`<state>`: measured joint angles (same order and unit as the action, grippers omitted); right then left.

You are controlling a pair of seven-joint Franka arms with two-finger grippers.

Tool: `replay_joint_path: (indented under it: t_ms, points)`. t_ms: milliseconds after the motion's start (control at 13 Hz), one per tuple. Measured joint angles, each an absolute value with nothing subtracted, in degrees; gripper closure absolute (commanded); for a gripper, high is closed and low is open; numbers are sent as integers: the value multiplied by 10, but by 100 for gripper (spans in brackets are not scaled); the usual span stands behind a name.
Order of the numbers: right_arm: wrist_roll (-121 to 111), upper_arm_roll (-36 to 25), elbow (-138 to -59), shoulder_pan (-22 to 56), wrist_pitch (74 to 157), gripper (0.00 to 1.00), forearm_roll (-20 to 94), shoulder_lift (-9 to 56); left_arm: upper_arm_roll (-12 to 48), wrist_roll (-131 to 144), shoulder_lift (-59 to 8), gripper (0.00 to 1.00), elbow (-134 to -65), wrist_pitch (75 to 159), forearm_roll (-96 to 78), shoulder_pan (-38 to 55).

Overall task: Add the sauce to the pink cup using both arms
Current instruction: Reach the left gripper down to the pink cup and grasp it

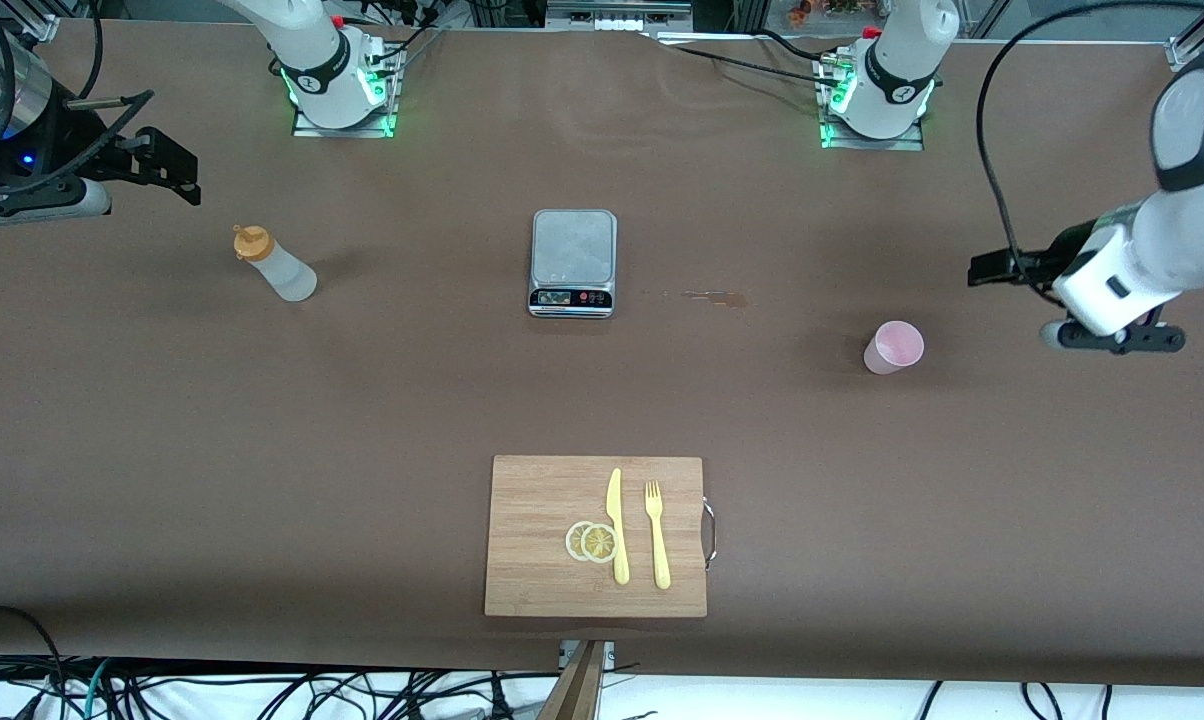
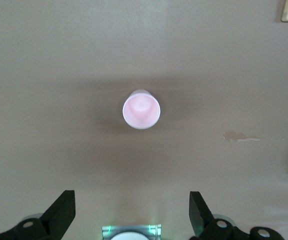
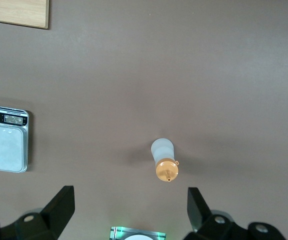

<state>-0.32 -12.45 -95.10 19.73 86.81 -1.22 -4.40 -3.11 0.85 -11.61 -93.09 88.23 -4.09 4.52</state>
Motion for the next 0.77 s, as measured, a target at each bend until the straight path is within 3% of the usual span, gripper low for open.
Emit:
replay_joint_path:
  t_ms: [772]
  points:
    - [-3, -127, -951, 197, 866, 0, -12, -44, -32, -16, -163, 1, -1143, 1201, -4, 44]
